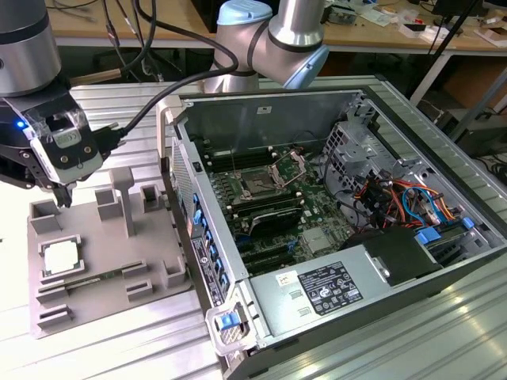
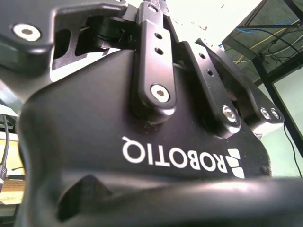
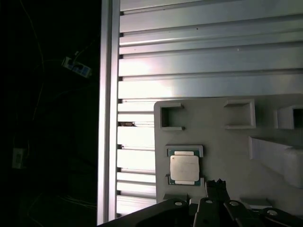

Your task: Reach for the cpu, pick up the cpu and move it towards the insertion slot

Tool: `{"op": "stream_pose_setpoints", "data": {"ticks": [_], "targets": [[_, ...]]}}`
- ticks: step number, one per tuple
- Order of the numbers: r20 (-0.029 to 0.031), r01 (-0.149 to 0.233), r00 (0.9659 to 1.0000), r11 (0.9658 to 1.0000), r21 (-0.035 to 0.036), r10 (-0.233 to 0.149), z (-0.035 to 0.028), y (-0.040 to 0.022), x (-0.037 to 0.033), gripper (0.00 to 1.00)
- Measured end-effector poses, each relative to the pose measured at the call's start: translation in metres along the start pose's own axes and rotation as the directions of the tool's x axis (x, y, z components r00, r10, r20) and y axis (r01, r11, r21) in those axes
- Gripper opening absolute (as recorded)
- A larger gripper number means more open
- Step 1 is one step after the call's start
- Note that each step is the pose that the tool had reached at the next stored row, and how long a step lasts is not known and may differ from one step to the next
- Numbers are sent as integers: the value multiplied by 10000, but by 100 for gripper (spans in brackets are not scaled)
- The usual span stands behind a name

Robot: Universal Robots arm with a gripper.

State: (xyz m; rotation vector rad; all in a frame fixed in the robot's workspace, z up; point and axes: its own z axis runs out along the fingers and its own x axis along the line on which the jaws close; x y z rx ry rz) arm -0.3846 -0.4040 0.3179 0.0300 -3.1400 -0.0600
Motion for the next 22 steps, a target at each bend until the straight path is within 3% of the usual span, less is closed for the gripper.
{"op": "stream_pose_setpoints", "data": {"ticks": [20, 22], "targets": [[0, 0, 10000, 10000, 0, 0, 70, -3, 0, 11], [0, 0, 10000, 10000, 0, 0, 98, -4, 0, 11]]}}
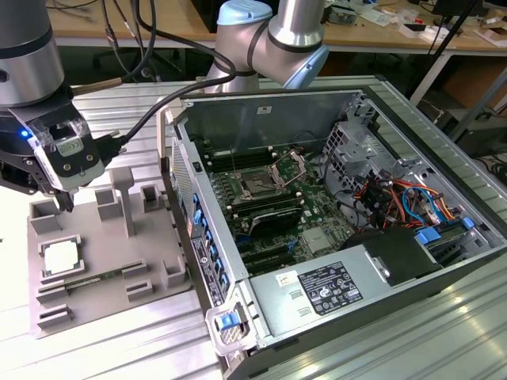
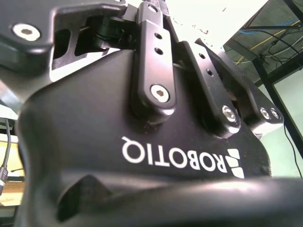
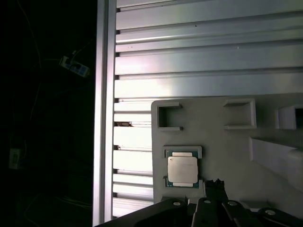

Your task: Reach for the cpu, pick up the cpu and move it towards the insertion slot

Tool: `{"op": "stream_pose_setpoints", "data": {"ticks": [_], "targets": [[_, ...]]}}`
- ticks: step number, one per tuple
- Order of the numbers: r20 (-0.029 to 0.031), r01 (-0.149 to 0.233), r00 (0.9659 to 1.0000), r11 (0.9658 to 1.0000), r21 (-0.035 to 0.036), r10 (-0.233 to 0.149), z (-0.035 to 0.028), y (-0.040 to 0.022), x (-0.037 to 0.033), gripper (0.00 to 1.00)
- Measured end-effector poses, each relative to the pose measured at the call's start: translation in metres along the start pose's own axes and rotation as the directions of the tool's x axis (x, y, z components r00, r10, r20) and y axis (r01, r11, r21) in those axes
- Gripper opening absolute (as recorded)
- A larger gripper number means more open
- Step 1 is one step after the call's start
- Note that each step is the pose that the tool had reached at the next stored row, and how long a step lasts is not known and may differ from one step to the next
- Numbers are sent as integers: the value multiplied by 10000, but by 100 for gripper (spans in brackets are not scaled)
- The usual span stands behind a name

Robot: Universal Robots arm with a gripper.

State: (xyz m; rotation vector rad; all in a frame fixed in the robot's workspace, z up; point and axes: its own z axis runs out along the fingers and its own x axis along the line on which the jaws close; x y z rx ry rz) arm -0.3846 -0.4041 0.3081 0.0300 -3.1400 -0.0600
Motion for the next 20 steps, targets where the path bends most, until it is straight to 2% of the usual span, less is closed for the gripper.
{"op": "stream_pose_setpoints", "data": {"ticks": [6, 8, 20], "targets": [[0, 0, 10000, 10000, 0, 0, 20, -1, 0, 11], [0, 0, 10000, 10000, 0, 0, 51, -2, 0, 11], [0, 0, 10000, 10000, 0, 0, 81, -3, 0, 11]]}}
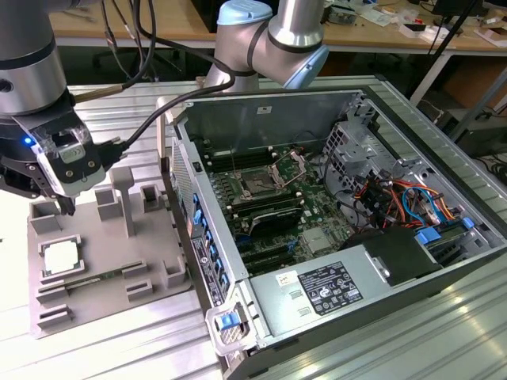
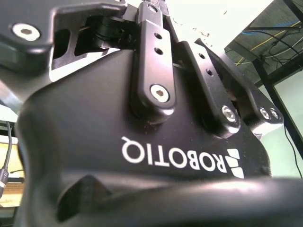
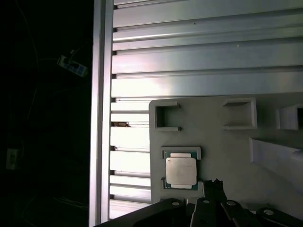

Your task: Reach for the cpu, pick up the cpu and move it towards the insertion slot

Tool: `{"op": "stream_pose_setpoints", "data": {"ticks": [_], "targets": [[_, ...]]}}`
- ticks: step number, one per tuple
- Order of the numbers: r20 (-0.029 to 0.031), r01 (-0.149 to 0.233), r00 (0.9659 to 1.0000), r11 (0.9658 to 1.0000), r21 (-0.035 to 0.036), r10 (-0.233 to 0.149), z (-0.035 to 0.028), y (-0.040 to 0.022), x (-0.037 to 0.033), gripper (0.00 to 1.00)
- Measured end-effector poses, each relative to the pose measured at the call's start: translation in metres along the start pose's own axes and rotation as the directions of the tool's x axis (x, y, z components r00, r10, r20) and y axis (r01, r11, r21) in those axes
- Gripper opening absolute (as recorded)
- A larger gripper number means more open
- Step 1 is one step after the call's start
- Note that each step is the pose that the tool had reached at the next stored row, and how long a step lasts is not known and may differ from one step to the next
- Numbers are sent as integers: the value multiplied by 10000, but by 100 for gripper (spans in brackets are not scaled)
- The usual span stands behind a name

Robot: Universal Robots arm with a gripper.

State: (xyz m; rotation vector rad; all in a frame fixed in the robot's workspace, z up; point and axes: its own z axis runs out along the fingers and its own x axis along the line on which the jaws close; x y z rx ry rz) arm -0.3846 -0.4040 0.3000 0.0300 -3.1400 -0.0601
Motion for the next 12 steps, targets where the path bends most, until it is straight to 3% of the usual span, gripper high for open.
{"op": "stream_pose_setpoints", "data": {"ticks": [12], "targets": [[0, 0, 10000, 10000, 0, 0, 33, -1, 2, 11]]}}
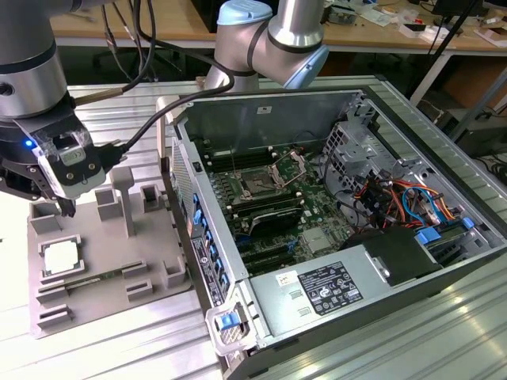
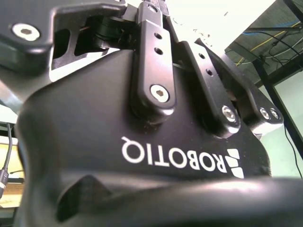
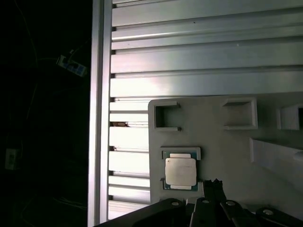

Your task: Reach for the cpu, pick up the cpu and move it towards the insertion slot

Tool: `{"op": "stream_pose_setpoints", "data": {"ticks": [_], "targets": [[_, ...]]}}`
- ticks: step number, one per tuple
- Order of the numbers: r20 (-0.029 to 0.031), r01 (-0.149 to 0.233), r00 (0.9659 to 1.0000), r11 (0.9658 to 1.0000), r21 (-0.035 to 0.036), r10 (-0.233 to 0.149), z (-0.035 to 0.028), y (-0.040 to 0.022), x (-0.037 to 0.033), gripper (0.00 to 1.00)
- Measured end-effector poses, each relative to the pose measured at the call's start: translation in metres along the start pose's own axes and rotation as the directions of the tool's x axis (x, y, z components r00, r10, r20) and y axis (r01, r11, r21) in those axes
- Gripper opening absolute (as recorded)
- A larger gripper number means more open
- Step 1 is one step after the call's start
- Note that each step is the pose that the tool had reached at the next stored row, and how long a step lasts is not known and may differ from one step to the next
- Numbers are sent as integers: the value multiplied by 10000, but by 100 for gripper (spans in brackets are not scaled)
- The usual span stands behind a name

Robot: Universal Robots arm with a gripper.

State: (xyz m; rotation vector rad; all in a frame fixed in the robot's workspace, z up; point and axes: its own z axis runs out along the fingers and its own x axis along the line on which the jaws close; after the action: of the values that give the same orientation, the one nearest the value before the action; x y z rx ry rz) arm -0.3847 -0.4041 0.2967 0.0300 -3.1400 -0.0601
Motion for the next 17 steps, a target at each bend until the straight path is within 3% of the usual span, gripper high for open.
{"op": "stream_pose_setpoints", "data": {"ticks": [17], "targets": [[0, 0, 10000, 10000, 0, 0, 35, -1, 0, 11]]}}
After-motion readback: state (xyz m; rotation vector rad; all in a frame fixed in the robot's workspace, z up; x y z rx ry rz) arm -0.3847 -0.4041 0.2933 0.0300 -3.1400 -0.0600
